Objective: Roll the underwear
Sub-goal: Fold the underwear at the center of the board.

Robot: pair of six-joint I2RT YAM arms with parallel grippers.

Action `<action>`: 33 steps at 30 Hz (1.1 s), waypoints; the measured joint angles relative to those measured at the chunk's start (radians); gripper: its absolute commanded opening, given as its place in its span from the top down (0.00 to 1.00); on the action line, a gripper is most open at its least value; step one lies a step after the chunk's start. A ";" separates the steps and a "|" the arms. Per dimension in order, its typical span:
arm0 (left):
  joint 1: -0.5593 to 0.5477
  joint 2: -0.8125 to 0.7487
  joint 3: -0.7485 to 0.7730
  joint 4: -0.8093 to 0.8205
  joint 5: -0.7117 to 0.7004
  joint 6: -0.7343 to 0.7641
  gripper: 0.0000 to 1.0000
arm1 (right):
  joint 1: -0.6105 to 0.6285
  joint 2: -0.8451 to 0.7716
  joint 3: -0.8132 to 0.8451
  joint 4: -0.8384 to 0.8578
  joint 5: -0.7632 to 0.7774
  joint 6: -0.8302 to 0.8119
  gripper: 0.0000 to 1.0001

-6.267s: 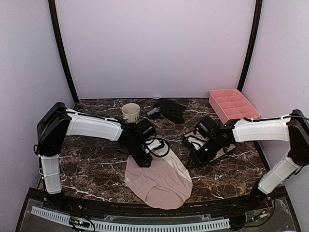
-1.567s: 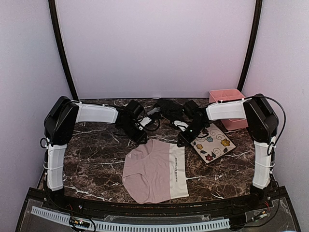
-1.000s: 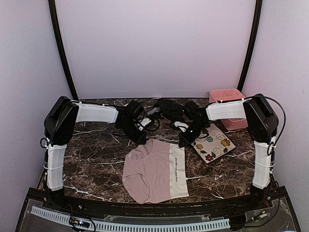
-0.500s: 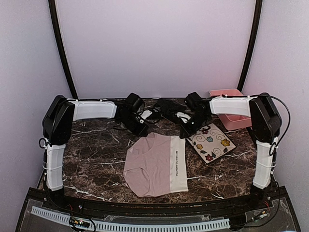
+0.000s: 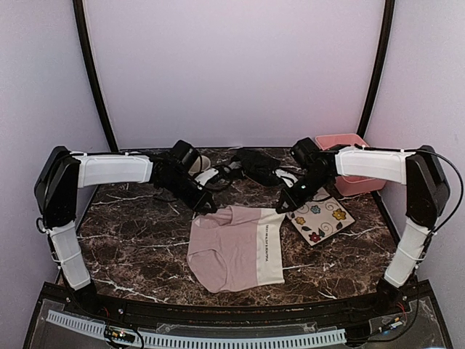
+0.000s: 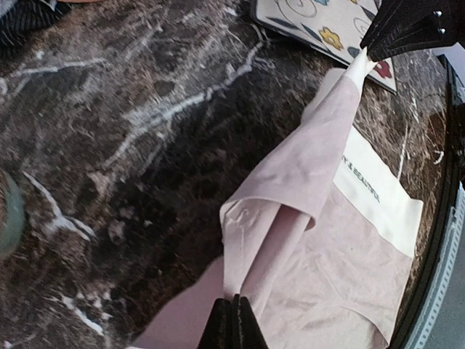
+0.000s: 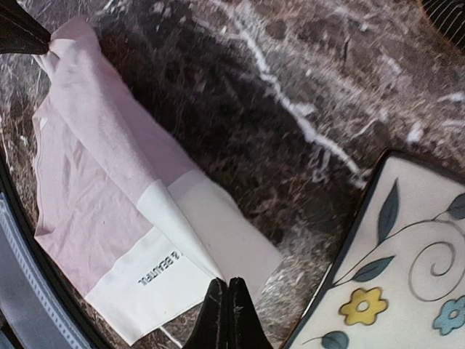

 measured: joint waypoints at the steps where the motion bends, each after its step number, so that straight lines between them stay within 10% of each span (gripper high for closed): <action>1: 0.000 -0.011 -0.026 0.002 0.018 -0.002 1.00 | 0.003 -0.010 -0.020 -0.003 -0.009 0.004 1.00; 14: -0.027 -0.077 -0.319 0.055 0.145 -0.130 1.00 | 0.140 -0.013 -0.229 0.021 -0.135 0.106 1.00; 33: -0.029 -0.097 -0.243 0.005 0.098 -0.151 1.00 | 0.135 0.019 -0.095 -0.053 -0.065 0.131 1.00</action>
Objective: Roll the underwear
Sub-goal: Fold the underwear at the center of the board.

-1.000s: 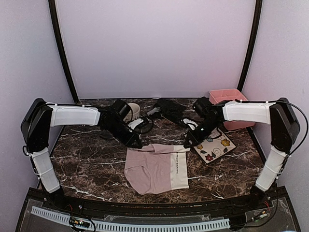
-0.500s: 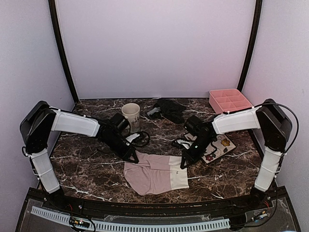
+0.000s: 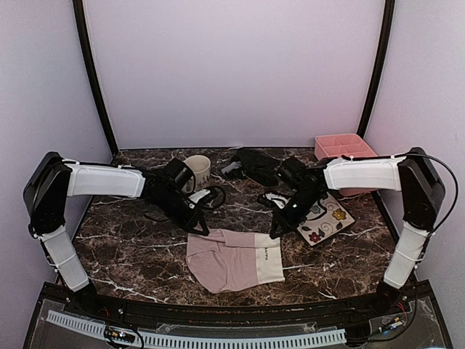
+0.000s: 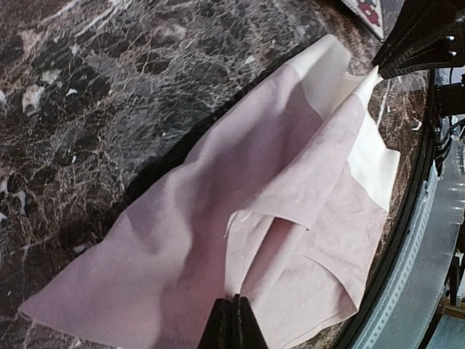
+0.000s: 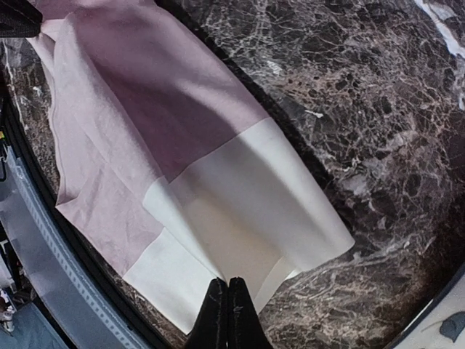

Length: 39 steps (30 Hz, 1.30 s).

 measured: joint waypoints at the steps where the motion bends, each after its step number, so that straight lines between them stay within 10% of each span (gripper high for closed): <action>1: -0.002 -0.020 -0.002 -0.008 0.003 0.000 1.00 | 0.000 -0.018 -0.003 -0.008 -0.001 0.003 1.00; 16: -0.111 -0.128 -0.218 0.077 0.039 -0.141 1.00 | 0.056 -0.095 -0.203 0.036 -0.053 0.095 1.00; 39: 0.010 -0.055 -0.133 0.065 -0.002 -0.095 1.00 | 0.051 -0.002 -0.096 0.068 -0.019 0.100 1.00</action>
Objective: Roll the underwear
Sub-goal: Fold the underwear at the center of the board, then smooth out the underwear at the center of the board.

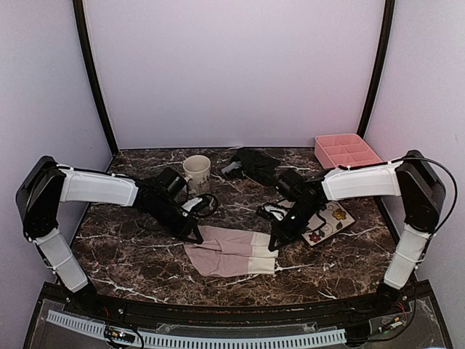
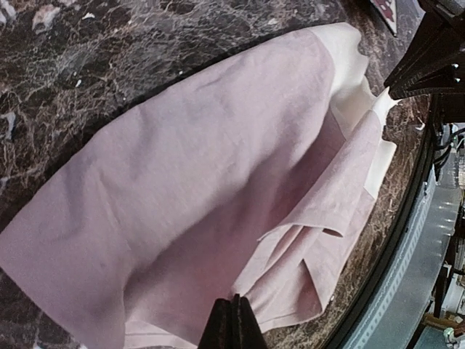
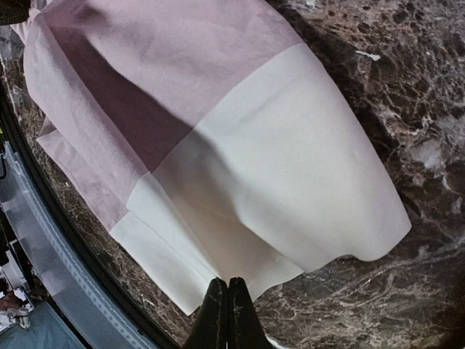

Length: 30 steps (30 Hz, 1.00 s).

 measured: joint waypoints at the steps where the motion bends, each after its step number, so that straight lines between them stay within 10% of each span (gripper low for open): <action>1: 0.000 -0.022 -0.005 -0.008 0.007 0.002 1.00 | 0.002 -0.019 -0.006 0.000 -0.005 0.001 1.00; 19: -0.006 -0.052 -0.078 -0.005 0.005 0.006 1.00 | 0.041 -0.018 -0.073 0.058 -0.056 0.038 1.00; 25: -0.007 -0.045 -0.081 -0.003 0.003 0.035 0.67 | 0.051 -0.011 -0.085 0.065 -0.058 0.037 0.80; 30: -0.018 -0.083 -0.098 -0.013 0.053 0.067 0.59 | 0.051 -0.016 -0.085 0.050 -0.092 0.026 0.76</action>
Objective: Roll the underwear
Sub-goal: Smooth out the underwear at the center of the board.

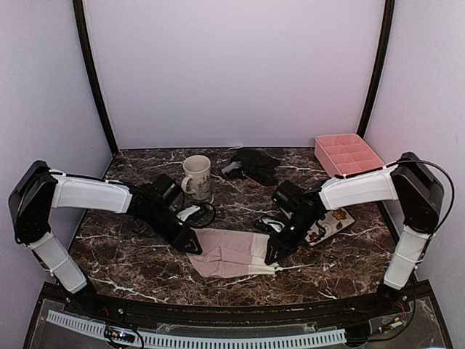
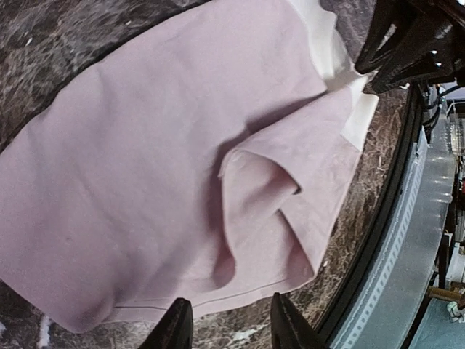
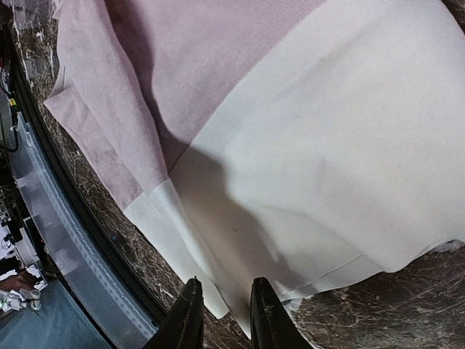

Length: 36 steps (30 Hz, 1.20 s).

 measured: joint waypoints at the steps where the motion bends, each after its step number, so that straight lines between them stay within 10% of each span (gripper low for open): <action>1: -0.008 -0.013 0.001 0.000 0.008 0.002 0.59 | 0.000 -0.003 0.000 -0.002 -0.010 -0.003 0.77; 20: -0.080 0.300 0.309 0.122 0.089 -0.059 0.52 | 0.009 -0.007 -0.045 -0.004 -0.083 -0.034 0.78; 36: -0.182 0.106 0.106 0.060 0.188 -0.040 0.62 | 0.011 -0.045 -0.085 0.004 -0.076 -0.030 0.77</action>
